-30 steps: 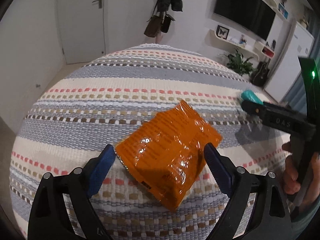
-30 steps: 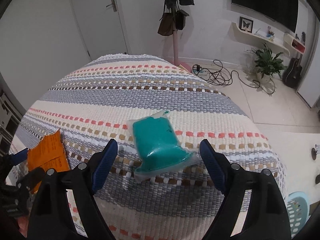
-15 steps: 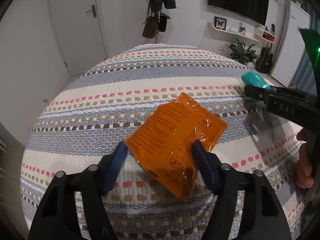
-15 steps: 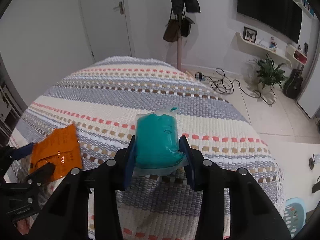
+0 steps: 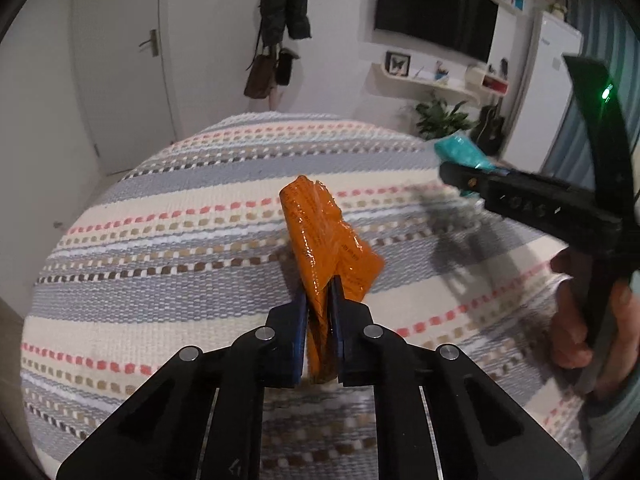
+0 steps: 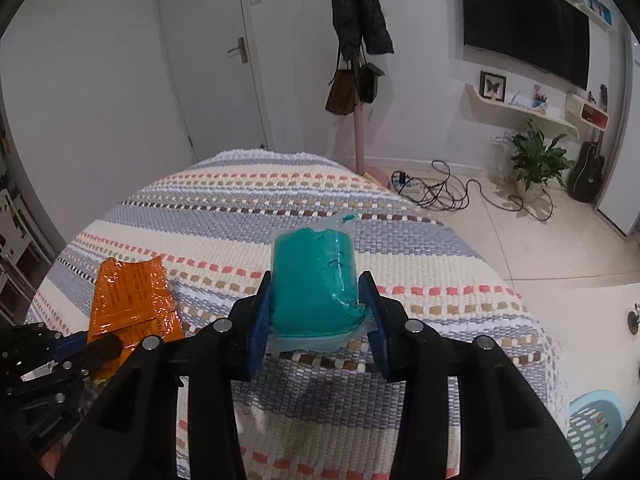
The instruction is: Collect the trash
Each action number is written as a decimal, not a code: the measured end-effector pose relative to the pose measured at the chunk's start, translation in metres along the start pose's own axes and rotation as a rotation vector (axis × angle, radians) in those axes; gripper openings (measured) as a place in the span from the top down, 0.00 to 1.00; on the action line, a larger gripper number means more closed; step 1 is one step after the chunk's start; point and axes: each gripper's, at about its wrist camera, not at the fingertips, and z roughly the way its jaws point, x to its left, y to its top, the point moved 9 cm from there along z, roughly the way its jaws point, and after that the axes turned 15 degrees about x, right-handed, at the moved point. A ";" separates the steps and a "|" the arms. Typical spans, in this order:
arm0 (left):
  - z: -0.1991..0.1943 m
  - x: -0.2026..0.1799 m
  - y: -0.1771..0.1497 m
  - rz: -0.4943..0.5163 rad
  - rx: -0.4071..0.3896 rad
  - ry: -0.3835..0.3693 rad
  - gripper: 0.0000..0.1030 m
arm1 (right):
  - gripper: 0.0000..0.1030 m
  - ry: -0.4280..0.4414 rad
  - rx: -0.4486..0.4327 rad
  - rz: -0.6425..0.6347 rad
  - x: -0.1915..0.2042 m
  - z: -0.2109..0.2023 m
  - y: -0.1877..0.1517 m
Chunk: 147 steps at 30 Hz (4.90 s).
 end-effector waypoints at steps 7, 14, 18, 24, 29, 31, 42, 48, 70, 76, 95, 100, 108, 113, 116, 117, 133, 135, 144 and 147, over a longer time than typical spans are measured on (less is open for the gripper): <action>-0.039 -0.034 0.021 0.048 -0.084 -0.086 0.91 | 0.63 0.006 -0.052 0.061 -0.020 -0.026 0.001; -0.066 -0.103 0.046 0.115 -0.131 -0.229 0.91 | 0.63 -0.037 -0.142 0.150 -0.073 -0.104 -0.012; -0.072 -0.155 0.050 0.199 -0.144 -0.261 0.91 | 0.63 -0.079 -0.165 0.239 -0.118 -0.138 -0.042; -0.066 -0.233 0.042 0.312 -0.119 -0.318 0.91 | 0.63 -0.217 -0.143 0.372 -0.191 -0.171 -0.094; -0.047 -0.286 0.024 0.388 -0.075 -0.352 0.90 | 0.63 -0.256 -0.099 0.477 -0.241 -0.182 -0.142; -0.036 -0.303 0.012 0.414 -0.042 -0.364 0.90 | 0.62 -0.270 -0.057 0.524 -0.257 -0.175 -0.163; 0.002 -0.337 -0.031 0.492 0.073 -0.397 0.77 | 0.60 -0.230 0.100 0.671 -0.289 -0.132 -0.246; -0.013 -0.334 -0.040 0.506 0.049 -0.395 0.54 | 0.38 -0.220 0.094 0.689 -0.283 -0.140 -0.250; -0.101 -0.199 -0.040 0.235 -0.170 -0.274 0.16 | 0.31 -0.276 -0.016 0.499 -0.180 -0.195 -0.197; -0.128 -0.153 -0.049 0.170 -0.241 -0.157 0.12 | 0.29 -0.283 -0.072 0.438 -0.138 -0.205 -0.182; -0.163 -0.111 -0.083 0.095 -0.336 -0.046 0.07 | 0.29 -0.397 -0.191 0.406 -0.094 -0.226 -0.196; -0.166 -0.105 -0.078 0.071 -0.344 -0.035 0.07 | 0.29 -0.399 -0.200 0.391 -0.088 -0.227 -0.192; -0.164 -0.106 -0.076 0.070 -0.345 -0.028 0.07 | 0.29 -0.446 -0.237 0.356 -0.078 -0.240 -0.189; -0.165 -0.103 -0.076 0.062 -0.346 -0.023 0.07 | 0.29 -0.449 -0.246 0.355 -0.078 -0.244 -0.189; -0.166 -0.099 -0.075 0.055 -0.350 -0.022 0.07 | 0.29 -0.448 -0.251 0.354 -0.077 -0.246 -0.189; -0.166 -0.099 -0.075 0.053 -0.350 -0.021 0.07 | 0.29 -0.447 -0.251 0.355 -0.077 -0.246 -0.188; -0.167 -0.096 -0.077 0.048 -0.346 -0.018 0.07 | 0.29 -0.440 -0.246 0.351 -0.072 -0.245 -0.188; -0.167 -0.097 -0.077 0.046 -0.347 -0.018 0.07 | 0.29 -0.440 -0.245 0.351 -0.072 -0.244 -0.188; -0.161 -0.092 -0.079 0.032 -0.329 -0.020 0.07 | 0.29 -0.438 -0.227 0.345 -0.070 -0.238 -0.189; -0.160 -0.091 -0.081 0.027 -0.325 -0.024 0.07 | 0.29 -0.436 -0.226 0.343 -0.069 -0.238 -0.189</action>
